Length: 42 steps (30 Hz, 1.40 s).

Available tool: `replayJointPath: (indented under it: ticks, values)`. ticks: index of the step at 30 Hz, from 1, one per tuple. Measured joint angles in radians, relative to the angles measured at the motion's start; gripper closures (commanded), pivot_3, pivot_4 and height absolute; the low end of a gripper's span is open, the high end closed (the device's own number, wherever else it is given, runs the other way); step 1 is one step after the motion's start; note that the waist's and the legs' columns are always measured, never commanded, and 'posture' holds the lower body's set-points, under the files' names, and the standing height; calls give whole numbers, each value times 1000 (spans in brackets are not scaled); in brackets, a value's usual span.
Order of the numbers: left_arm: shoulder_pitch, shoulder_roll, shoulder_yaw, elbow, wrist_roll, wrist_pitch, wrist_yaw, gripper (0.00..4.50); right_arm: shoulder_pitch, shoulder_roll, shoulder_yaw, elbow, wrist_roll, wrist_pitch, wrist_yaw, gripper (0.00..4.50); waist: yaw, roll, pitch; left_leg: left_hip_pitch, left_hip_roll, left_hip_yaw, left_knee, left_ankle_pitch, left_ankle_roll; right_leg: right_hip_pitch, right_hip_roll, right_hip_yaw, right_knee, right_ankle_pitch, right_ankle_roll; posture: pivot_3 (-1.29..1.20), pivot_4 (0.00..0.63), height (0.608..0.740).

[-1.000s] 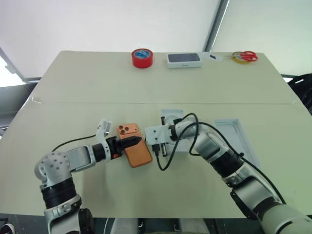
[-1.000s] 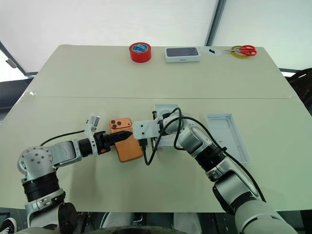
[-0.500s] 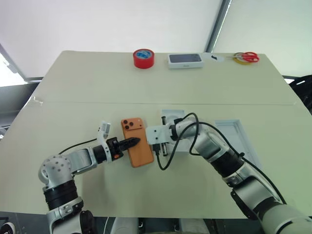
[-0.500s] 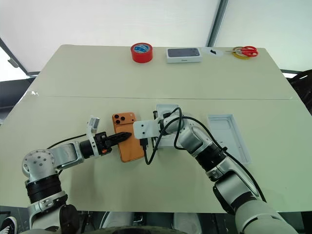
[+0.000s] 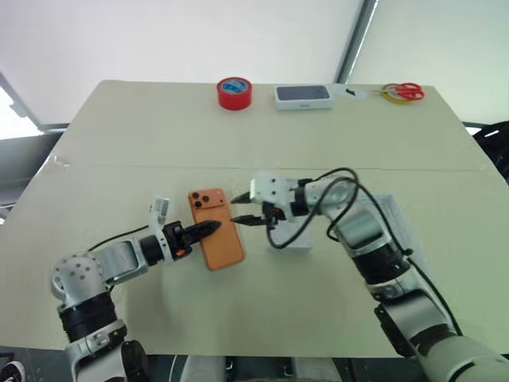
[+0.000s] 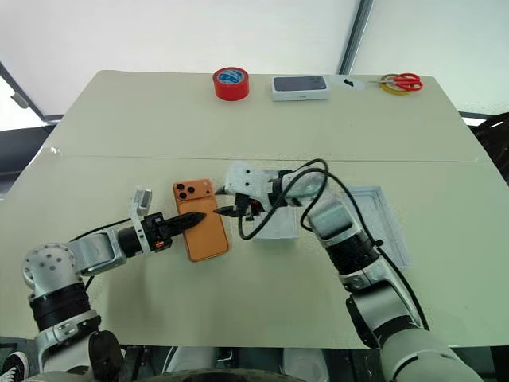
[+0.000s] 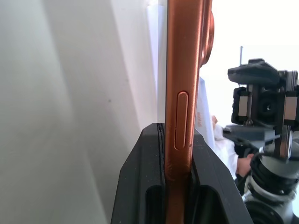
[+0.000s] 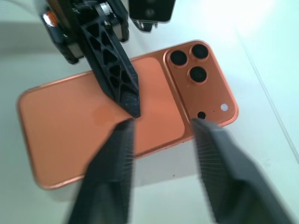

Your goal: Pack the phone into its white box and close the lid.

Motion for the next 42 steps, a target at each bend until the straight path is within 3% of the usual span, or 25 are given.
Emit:
replayJointPath:
  ticks: [5,10,13,15,27,31,42]
  values:
    - [0,68,-31,-7,-16,-43,-65,4500,145,-184,-33,-116,67,-13,88,1661,-4,0,1,0,-1,1,-2,-2,-1,-1,-1,1,-1,0,0,0,150,730]
    - [3,78,-76,-7,-16,-92,-86,4500,272,-304,-43,-158,58,-179,115,1661,-5,-1,2,0,-1,1,-6,1,-1,-2,-1,1,-1,0,0,0,150,730]
    - [11,78,-89,-7,-17,-113,-86,4500,288,-309,-43,-121,36,-242,81,2518,-7,-2,2,0,-1,1,-6,1,-1,-3,-1,1,-1,0,0,0,150,730]
    - [12,81,-105,-7,-17,-124,-86,4500,288,-309,-43,-101,22,-264,65,3432,-4,-2,3,0,-1,1,-6,2,-1,-3,-1,1,-1,0,0,0,150,730]
    - [-4,107,-154,-6,-26,-145,-80,4500,287,-305,-38,-77,-1,-278,27,3432,-1,-3,3,0,-1,1,-5,2,-1,-2,-1,1,-1,0,0,0,150,730]
    - [-13,105,-152,-3,-65,-134,-48,4500,290,-306,-23,-76,-16,-275,24,4435,-1,-3,3,0,-1,1,-5,2,-1,-2,-1,1,-1,0,0,0,150,730]
    - [-137,84,-160,36,-95,-128,25,4500,290,-269,0,-153,-14,-146,6,4435,1,-4,4,0,0,1,-2,2,-1,0,0,0,-1,0,0,0,150,730]
